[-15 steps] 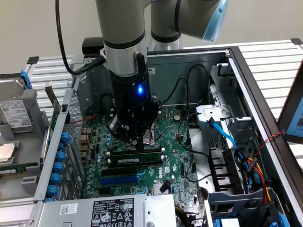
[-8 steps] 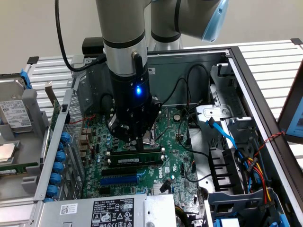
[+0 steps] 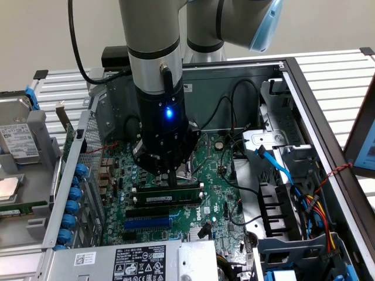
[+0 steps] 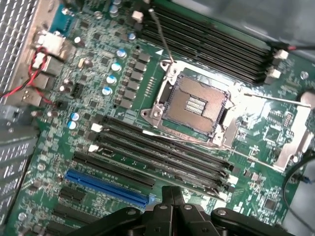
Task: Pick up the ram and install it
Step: 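Press down the ram until it locks into place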
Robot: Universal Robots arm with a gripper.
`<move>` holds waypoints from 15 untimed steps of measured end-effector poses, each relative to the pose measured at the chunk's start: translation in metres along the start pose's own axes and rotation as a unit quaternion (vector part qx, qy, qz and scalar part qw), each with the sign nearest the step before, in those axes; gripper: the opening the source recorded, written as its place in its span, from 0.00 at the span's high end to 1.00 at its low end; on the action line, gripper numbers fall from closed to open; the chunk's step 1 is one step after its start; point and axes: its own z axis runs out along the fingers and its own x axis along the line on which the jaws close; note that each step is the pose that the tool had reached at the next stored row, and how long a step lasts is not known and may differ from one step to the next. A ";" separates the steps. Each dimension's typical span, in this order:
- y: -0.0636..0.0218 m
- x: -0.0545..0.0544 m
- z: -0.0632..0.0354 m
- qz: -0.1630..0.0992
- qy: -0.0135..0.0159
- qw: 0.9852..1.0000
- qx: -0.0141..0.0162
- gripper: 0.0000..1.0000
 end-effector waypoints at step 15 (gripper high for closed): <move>0.0000 0.000 -0.0006 0.103 0.004 0.995 0.005 0.90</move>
